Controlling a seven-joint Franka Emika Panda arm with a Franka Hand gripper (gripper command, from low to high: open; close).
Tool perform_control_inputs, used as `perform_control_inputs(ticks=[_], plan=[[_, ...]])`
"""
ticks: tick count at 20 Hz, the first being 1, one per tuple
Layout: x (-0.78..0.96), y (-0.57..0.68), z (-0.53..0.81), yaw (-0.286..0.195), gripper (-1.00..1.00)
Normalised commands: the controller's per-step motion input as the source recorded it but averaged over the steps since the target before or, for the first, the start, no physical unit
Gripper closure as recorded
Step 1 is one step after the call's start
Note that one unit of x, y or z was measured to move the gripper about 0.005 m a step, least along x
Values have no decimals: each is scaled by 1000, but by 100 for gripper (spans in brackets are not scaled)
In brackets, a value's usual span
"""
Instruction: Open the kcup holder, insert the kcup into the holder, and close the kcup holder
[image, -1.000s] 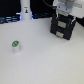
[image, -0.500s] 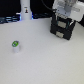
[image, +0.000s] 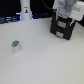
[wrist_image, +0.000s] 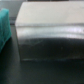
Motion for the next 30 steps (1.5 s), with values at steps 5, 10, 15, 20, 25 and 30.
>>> perform_control_inputs(ticks=[5, 10, 15, 20, 25, 30], plan=[[237, -19, 15, -36, 100], [711, -116, 284, -73, 100], [904, -190, 281, -77, 100], [947, -246, 211, -92, 100], [935, -268, 193, -102, 100], [928, -276, 205, -106, 100]])
